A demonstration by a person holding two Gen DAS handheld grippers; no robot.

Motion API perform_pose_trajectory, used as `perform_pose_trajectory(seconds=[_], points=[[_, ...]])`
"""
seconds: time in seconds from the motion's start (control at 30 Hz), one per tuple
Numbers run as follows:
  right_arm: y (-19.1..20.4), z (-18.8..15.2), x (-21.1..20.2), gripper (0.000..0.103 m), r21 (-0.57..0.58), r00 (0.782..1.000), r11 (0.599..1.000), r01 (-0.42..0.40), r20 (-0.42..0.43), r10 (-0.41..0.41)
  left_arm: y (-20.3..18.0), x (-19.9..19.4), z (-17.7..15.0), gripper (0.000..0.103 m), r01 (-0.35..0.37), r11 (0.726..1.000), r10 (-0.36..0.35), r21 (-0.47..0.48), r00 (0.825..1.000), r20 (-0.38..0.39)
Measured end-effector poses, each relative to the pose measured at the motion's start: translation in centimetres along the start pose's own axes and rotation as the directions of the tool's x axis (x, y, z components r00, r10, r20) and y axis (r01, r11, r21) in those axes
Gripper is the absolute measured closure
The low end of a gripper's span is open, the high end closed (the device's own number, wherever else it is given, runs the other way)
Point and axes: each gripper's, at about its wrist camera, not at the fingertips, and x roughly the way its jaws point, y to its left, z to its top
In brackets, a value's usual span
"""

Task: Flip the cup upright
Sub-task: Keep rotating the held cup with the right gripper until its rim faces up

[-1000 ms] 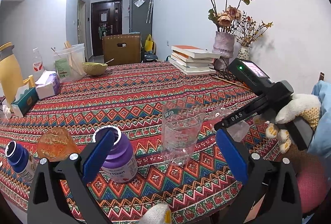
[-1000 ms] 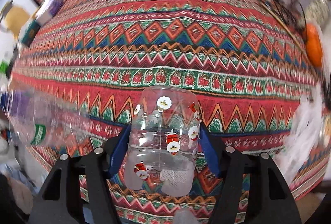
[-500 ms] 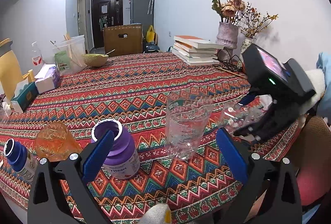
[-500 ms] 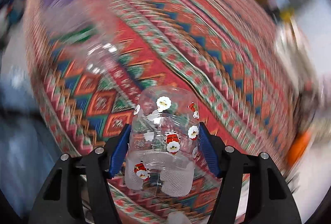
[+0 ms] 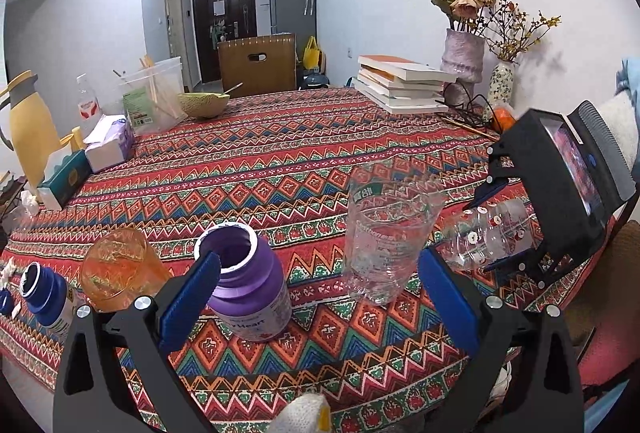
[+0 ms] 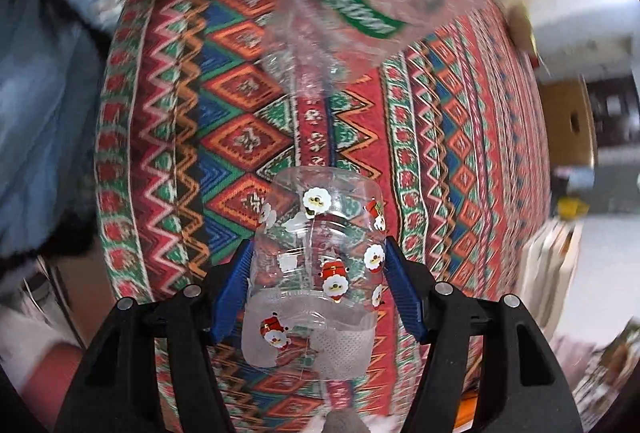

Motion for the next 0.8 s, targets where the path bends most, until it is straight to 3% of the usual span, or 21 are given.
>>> perform_pose_trajectory(seconds=[0.13, 0.27, 0.43, 0.57, 0.7, 0.77, 0.8], points=[[0.4, 0.0, -0.2, 0.039, -0.012, 1.0, 1.0, 0.013, 0.005, -0.013, -0.2, 0.1, 0.1, 0.007, -0.003, 1.0, 0.003, -0.003, 1.0, -0.001], [0.3, -0.1, 0.2, 0.015, 0.025, 1.0, 1.0, -0.017, 0.015, 0.016, -0.3, 0.1, 0.1, 0.007, -0.004, 1.0, 0.004, -0.001, 1.0, -0.003], [-1.7, -0.5, 0.3, 0.011, 0.132, 0.998, 0.991, -0.025, 0.055, 0.018, -0.5, -0.3, 0.1, 0.007, 0.003, 1.0, -0.003, 0.0, 1.0, 0.006], [-3.1, -0.7, -1.3, 0.011, 0.27, 0.994, 0.962, -0.041, 0.105, 0.013, -0.6, -0.8, 0.0, 0.007, 0.015, 1.0, -0.015, -0.003, 1.0, 0.015], [-4.5, -1.4, -2.6, 0.011, 0.484, 0.992, 0.874, -0.03, 0.119, -0.031, -0.5, -1.6, -0.2, 0.007, 0.031, 1.0, -0.03, -0.003, 0.999, 0.029], [-5.2, -1.9, -2.8, 0.011, 0.599, 0.994, 0.8, -0.03, 0.104, -0.04, -0.5, -2.0, -0.2, 0.007, 0.038, 0.999, -0.037, -0.003, 0.999, 0.033], [-5.6, -2.3, -3.1, 0.011, 0.672, 0.993, 0.739, -0.05, 0.11, -0.033, -0.4, -2.0, -0.3, 0.007, 0.04, 0.999, -0.04, -0.003, 0.999, 0.032]])
